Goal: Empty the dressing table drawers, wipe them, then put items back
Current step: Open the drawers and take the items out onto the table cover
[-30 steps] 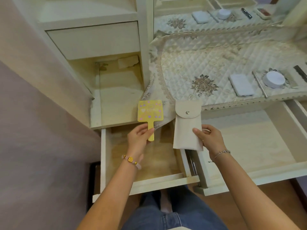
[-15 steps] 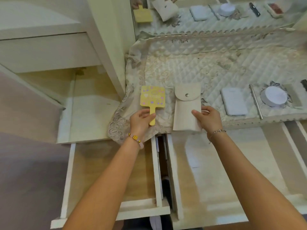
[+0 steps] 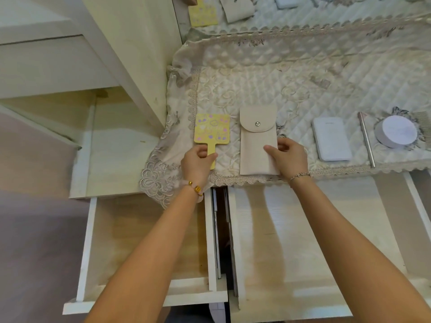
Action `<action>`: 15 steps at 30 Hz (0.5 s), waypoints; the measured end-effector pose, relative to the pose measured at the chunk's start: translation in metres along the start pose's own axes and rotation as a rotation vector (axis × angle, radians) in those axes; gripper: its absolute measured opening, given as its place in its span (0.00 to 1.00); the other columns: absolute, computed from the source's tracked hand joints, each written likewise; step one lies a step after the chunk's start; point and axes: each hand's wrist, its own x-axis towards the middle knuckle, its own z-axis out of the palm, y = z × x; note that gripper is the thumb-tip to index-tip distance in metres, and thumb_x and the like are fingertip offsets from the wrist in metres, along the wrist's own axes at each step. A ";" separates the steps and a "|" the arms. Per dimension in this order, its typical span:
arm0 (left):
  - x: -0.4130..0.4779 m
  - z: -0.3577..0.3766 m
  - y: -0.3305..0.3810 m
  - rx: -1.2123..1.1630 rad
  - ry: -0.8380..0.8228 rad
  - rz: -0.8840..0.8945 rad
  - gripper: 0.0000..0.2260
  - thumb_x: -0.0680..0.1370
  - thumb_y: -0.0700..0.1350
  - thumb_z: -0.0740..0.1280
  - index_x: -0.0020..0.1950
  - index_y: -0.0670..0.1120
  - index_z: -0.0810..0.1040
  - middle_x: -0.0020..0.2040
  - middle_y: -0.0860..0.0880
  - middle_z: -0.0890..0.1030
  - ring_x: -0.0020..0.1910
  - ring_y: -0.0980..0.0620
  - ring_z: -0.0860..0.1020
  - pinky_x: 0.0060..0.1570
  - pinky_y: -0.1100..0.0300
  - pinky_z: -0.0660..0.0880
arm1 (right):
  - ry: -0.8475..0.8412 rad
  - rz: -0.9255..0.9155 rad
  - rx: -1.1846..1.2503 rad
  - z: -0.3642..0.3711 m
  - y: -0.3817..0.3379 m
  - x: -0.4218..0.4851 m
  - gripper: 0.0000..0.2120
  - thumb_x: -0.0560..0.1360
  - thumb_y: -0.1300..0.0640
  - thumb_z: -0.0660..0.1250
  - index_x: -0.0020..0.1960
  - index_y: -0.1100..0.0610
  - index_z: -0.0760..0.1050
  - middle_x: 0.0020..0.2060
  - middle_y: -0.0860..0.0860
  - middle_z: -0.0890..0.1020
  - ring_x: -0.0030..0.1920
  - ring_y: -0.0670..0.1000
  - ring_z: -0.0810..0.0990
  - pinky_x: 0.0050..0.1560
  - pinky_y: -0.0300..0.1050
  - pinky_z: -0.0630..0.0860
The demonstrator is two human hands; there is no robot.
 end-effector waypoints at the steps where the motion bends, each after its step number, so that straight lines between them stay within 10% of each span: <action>1: -0.002 0.001 0.001 0.057 0.017 0.040 0.14 0.72 0.43 0.72 0.57 0.42 0.79 0.46 0.49 0.79 0.45 0.53 0.78 0.48 0.60 0.76 | 0.009 -0.014 -0.013 0.000 0.000 -0.001 0.13 0.70 0.54 0.71 0.54 0.55 0.78 0.43 0.49 0.80 0.46 0.49 0.78 0.50 0.46 0.75; 15: -0.033 -0.050 -0.018 0.691 0.075 0.664 0.19 0.77 0.45 0.66 0.66 0.41 0.72 0.57 0.43 0.78 0.57 0.43 0.75 0.54 0.53 0.71 | 0.096 -0.544 -0.486 -0.014 0.007 -0.041 0.26 0.73 0.55 0.68 0.67 0.63 0.67 0.63 0.59 0.73 0.65 0.59 0.69 0.66 0.47 0.62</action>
